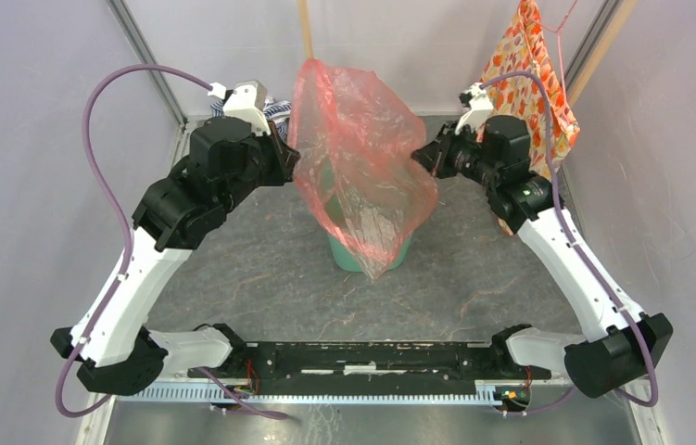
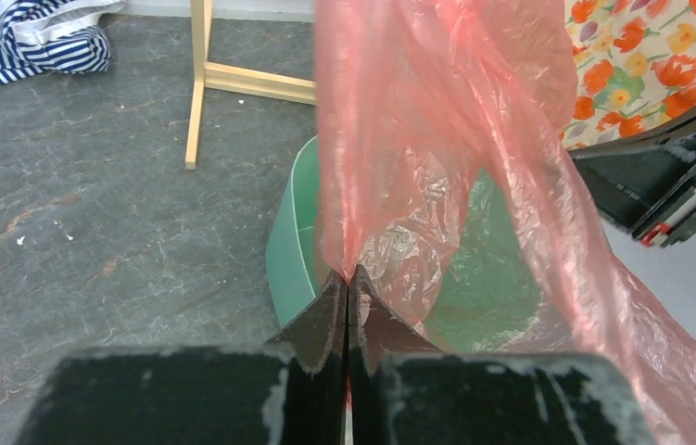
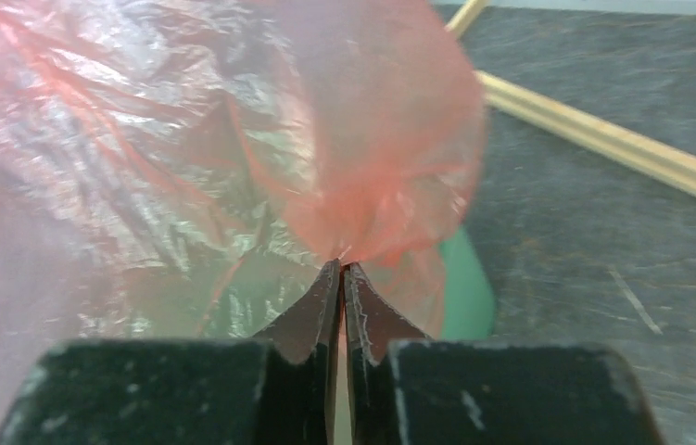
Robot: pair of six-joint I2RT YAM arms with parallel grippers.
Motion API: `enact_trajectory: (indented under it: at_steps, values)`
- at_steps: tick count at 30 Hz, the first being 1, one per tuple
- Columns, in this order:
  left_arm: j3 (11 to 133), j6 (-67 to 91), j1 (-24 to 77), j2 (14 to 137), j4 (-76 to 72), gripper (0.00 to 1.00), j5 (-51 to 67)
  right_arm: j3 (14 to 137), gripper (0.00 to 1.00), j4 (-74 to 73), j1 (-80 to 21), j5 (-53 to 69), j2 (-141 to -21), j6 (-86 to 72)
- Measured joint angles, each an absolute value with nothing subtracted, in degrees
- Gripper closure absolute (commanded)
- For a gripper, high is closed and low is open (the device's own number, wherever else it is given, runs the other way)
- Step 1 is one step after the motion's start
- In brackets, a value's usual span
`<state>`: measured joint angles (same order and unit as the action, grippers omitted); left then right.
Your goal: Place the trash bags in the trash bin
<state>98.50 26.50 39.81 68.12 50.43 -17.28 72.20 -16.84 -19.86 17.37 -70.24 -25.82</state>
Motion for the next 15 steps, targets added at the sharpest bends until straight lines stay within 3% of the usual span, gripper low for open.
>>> enact_trajectory:
  at_steps: [10, 15]
  values:
    - [102.5, 25.39, 39.7, 71.16, 49.08, 0.98, -15.94, 73.12, 1.0, -18.04, -30.37, 12.56, -74.65, -22.57]
    - [102.83, 25.23, 39.7, 73.01, 47.81, 0.98, -15.11, 73.1, 0.87, -20.08, -30.33, 8.86, -78.19, -20.6]
